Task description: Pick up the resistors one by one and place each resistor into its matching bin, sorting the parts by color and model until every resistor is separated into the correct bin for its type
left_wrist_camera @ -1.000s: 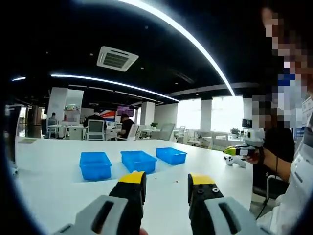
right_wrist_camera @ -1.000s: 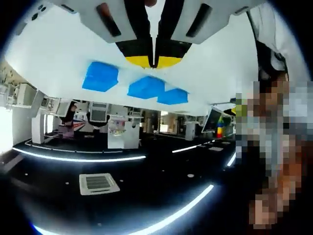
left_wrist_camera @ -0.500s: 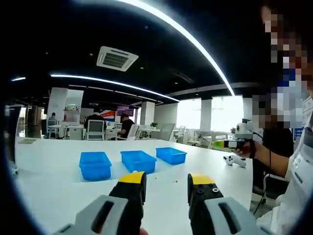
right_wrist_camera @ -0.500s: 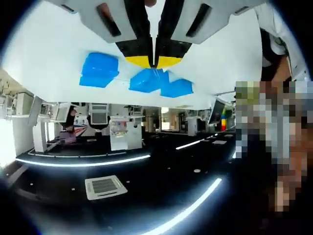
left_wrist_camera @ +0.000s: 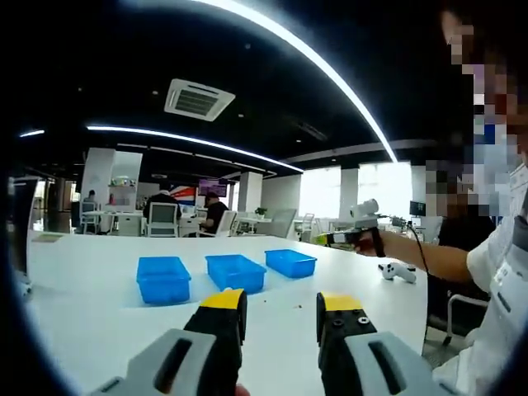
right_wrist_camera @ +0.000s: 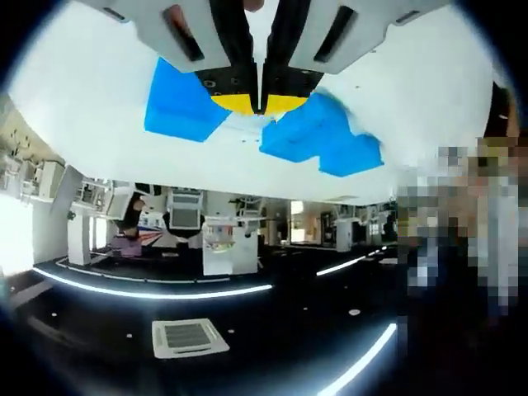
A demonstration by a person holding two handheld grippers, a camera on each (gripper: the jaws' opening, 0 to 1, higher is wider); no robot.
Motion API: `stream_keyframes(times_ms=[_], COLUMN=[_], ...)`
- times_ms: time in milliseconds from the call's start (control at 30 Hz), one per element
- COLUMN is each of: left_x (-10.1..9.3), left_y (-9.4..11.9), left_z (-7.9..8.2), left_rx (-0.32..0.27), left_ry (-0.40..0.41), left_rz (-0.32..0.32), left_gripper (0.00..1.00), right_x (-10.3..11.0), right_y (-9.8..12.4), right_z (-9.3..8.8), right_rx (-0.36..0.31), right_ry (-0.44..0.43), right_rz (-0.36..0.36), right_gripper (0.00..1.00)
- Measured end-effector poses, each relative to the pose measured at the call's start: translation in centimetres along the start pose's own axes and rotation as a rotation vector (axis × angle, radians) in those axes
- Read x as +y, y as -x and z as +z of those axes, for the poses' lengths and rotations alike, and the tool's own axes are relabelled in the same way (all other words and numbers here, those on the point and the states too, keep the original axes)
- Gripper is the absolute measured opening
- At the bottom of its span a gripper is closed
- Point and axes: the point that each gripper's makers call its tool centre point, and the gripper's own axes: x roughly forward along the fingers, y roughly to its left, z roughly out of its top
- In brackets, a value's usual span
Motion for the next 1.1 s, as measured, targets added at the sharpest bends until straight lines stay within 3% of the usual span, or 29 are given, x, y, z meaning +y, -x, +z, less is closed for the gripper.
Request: stream_keyframes(times_ms=[67, 133, 300, 633, 733, 767, 867, 1100], left_x=[0.0, 0.1, 0.1, 0.1, 0.1, 0.1, 0.1, 0.0], left_y=[0.0, -0.1, -0.1, -0.2, -0.1, 0.0, 0.0, 0.0], left_z=[0.0, 0.0, -0.1, -0.3, -0.1, -0.1, 0.0, 0.0], left_rx=[-0.001, 0.001, 0.003, 0.007, 0.004, 0.002, 0.0, 0.001], left_ry=[0.0, 0.002, 0.001, 0.005, 0.004, 0.003, 0.003, 0.001], left_rz=[0.001, 0.001, 0.0, -0.004, -0.004, -0.003, 0.0, -0.003], left_gripper=[0.35, 0.35, 0.35, 0.35, 0.35, 0.35, 0.35, 0.35], right_x=[-1.6, -3.3, -5.8, -7.1, -7.4, -7.2, -7.7, -5.0], right_y=[-2.0, -3.1, -5.3, -5.1, -5.0, -5.0, -4.5, -1.1], right_z=[-0.6, -1.9, -2.4, -1.9, -1.7, -1.6, -1.4, -0.7], right_rx=[0.043, 0.082, 0.093, 0.079, 0.066, 0.062, 0.073, 0.032], right_ry=[0.013, 0.022, -0.026, -0.036, -0.056, -0.05, 0.004, 0.024], right_rz=[-0.019, -0.09, -0.139, -0.191, -0.202, -0.192, -0.213, -0.165], right_gripper=[0.05, 0.05, 0.05, 0.06, 0.44, 0.51, 0.48, 0.48])
